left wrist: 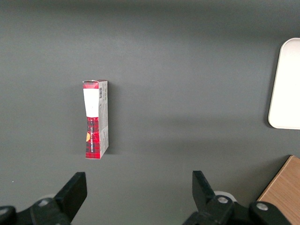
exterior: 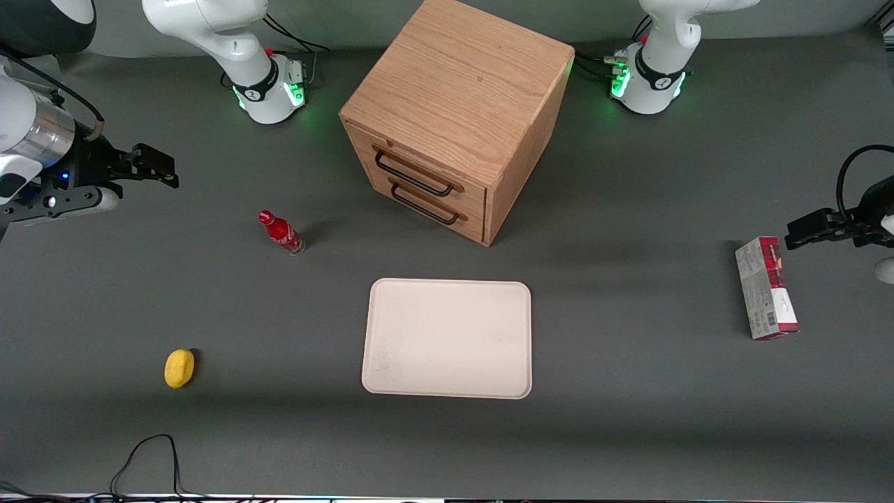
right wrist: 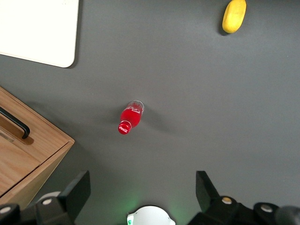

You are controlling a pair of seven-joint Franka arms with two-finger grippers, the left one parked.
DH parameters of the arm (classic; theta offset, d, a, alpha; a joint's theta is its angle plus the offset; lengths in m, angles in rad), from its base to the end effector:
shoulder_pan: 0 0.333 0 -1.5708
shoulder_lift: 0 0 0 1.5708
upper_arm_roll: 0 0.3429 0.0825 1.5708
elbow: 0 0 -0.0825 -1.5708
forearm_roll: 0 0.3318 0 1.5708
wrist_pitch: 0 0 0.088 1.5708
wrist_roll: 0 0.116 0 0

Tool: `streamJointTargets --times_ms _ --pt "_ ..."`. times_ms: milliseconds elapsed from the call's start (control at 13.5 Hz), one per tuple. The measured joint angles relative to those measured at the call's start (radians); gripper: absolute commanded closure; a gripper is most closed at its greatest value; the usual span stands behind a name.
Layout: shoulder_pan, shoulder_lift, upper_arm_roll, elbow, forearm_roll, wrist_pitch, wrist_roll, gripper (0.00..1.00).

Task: Open upper drawer
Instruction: 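Move the right gripper toward the upper drawer's black handle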

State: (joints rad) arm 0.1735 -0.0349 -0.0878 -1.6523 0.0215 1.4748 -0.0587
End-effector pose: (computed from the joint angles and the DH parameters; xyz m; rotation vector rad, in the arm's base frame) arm 0.4745 0.0426 0.6182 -3.1028 -0.2257 0.2229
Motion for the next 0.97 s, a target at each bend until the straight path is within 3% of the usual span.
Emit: streamJointTargets --times_ms 966 --pt "-0.005 0.028 0.000 0.019 0.029 -0.006 0.000 0.00"
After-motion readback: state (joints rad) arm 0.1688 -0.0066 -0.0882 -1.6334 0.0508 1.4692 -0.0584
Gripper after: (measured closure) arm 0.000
